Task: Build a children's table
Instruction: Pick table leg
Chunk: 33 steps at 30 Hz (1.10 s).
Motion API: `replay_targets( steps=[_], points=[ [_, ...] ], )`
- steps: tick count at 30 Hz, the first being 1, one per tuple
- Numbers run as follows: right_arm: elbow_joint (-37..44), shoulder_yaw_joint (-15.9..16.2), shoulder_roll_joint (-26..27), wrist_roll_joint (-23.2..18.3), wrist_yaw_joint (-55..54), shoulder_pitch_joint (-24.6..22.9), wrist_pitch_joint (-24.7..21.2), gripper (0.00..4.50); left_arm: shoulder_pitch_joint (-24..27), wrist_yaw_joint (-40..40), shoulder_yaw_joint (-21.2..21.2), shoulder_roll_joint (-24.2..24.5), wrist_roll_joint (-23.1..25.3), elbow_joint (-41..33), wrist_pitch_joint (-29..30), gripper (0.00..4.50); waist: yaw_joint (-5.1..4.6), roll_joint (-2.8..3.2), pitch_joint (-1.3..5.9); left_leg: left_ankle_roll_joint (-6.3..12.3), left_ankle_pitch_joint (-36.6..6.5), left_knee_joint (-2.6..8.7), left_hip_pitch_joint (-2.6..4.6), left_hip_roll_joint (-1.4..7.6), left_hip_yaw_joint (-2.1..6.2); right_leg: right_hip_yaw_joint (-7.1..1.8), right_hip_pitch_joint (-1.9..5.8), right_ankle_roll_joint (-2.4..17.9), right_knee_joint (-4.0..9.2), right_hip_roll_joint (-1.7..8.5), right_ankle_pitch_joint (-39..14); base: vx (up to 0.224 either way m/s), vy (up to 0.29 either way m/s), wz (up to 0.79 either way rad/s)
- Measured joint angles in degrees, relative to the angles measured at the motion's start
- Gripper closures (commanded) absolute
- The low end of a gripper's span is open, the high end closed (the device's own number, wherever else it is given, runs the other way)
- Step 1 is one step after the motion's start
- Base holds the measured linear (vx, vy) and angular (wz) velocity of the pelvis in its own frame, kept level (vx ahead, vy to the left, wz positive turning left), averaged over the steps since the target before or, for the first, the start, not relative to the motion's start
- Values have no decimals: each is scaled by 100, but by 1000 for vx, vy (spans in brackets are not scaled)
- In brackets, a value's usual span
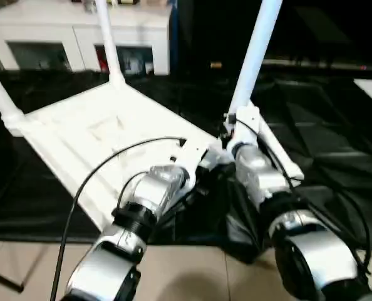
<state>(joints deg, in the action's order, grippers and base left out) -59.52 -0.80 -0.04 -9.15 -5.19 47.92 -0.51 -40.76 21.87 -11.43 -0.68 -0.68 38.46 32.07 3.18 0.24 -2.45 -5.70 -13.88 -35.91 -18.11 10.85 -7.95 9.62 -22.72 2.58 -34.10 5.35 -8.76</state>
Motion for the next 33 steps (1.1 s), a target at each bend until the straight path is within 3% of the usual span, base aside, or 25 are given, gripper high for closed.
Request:
replay_targets(
  steps=[10,12,16,24,27,28,33],
  points=[
    [-234,-101,82,83,481,187,207,262,3,9,-1,271,-48,-114,-1,450,-145,9,-7,-1,0,30,-30,15,-13,20,-38,1,21,-4,0,0,0,0],
    [-249,-120,76,80,580,191,246,206,6,25,-1,291,-50,-139,-1,450,-150,10,-7,-1,1,31,-39,16,-14,22,-43,1,23,-4,0,0,0,0],
    [-379,-139,177,69,899,79,258,171,28,31,3,549,-11,-291,-8,450,-221,11,-11,-1,1,30,-90,20,-9,22,-95,35,17,-6,23,0,0,0],
    [-385,-137,82,82,1235,-91,54,99,191,324,-27,913,51,-909,-17,450,-121,18,-16,43,21,2,-304,28,-16,15,-338,136,-61,-8,40,0,0,0],
    [-304,-157,29,77,1393,-106,68,84,269,368,-76,969,61,-1054,-16,450,-81,19,-17,53,18,-8,-298,37,-28,20,-340,156,-84,-9,23,0,0,0],
    [-268,-176,22,70,1401,-132,57,122,277,374,-82,978,61,-1070,-15,450,-73,20,-17,54,21,-10,-296,40,-29,21,-340,156,-86,-10,23,0,0,0],
    [168,-332,155,-126,1367,-316,-192,144,375,402,-71,1015,58,-1332,92,450,-63,23,-19,38,36,-12,-287,59,-36,22,-334,155,-89,-22,31,0,0,0]
  ],
)
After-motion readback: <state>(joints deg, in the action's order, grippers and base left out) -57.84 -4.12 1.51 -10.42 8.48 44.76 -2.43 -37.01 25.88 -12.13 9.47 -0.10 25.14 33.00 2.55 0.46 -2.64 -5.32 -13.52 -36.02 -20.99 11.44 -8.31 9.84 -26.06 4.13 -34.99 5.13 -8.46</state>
